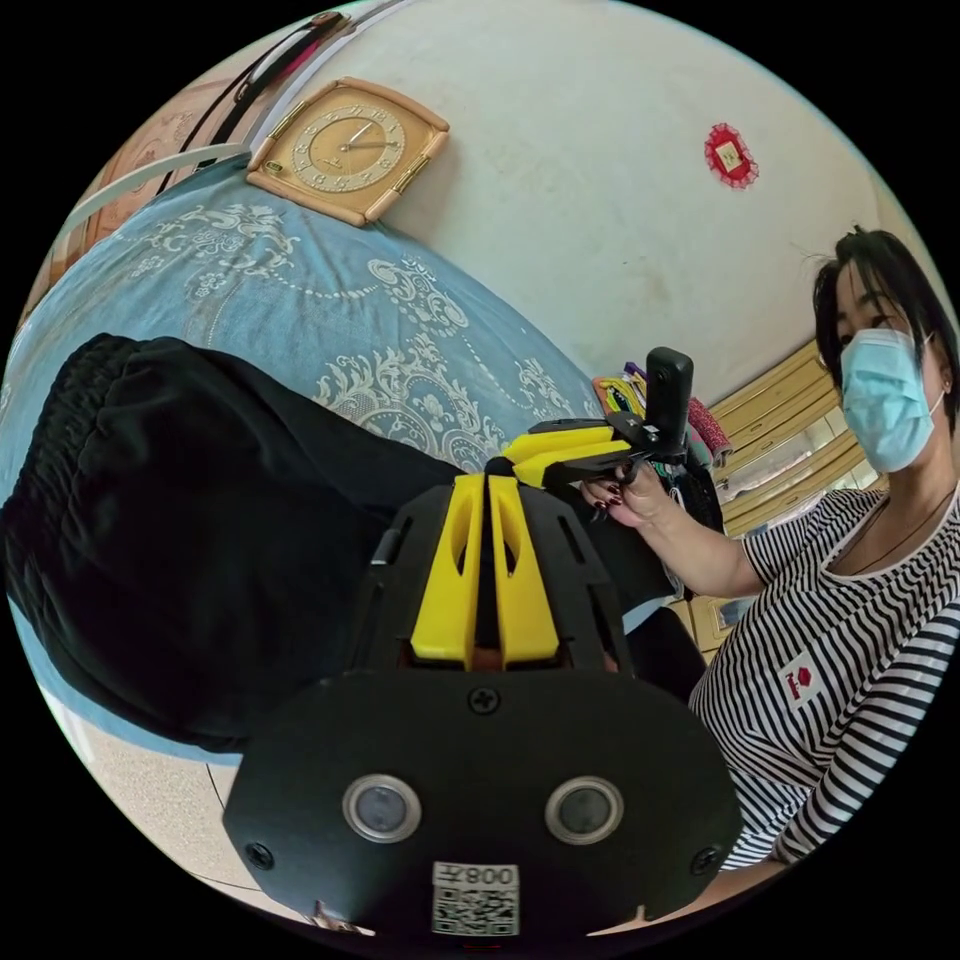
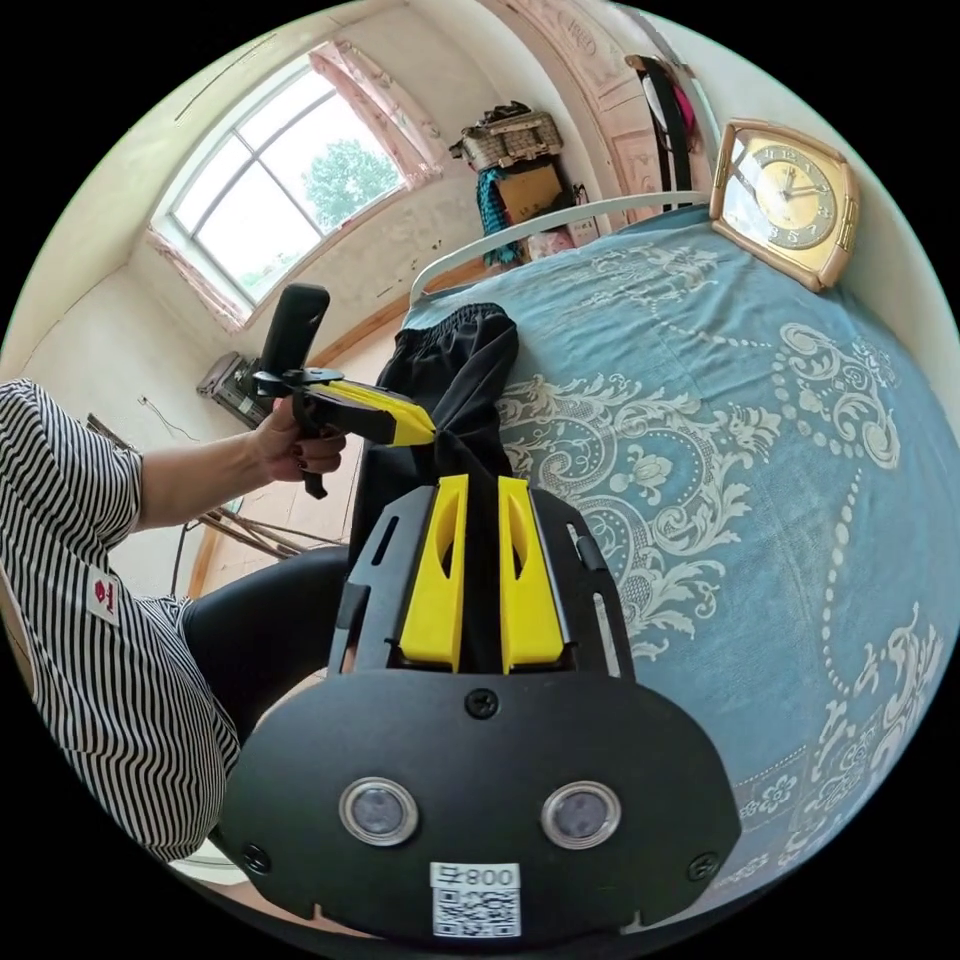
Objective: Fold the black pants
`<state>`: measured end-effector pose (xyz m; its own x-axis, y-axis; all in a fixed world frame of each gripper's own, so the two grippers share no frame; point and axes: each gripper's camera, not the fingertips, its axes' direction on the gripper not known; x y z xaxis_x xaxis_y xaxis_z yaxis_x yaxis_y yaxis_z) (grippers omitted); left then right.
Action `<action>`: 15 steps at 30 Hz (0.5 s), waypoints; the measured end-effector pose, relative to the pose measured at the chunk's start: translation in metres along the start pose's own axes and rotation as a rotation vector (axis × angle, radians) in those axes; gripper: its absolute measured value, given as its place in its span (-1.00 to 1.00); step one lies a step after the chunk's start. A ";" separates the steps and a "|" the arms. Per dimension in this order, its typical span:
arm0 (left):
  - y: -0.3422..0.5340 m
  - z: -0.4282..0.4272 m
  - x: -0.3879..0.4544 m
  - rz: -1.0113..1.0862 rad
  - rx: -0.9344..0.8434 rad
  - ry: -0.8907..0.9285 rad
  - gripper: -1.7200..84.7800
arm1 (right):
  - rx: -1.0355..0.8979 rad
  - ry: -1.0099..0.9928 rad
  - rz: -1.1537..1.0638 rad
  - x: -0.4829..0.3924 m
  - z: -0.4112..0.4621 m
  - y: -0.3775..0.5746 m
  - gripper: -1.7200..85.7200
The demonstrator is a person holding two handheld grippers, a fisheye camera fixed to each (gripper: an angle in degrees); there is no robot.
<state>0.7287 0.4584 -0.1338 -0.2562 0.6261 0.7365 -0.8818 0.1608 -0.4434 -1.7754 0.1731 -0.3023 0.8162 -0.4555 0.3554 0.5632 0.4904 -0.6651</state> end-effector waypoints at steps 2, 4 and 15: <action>0.011 0.018 -0.005 0.001 0.001 0.000 -0.95 | -0.014 0.003 -0.005 0.004 0.013 -0.008 -0.85; 0.024 0.042 -0.011 -0.002 0.013 0.013 -0.95 | -0.018 -0.007 -0.011 0.007 0.023 -0.014 -0.88; 0.054 0.160 0.001 0.027 0.075 -0.004 -0.95 | 0.040 0.084 0.021 0.048 0.037 -0.025 -0.96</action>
<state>0.6173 0.3460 -0.0750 -0.2817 0.6264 0.7268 -0.9017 0.0861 -0.4237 -1.7460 0.1661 -0.2442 0.8152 -0.5048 0.2840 0.5521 0.5288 -0.6447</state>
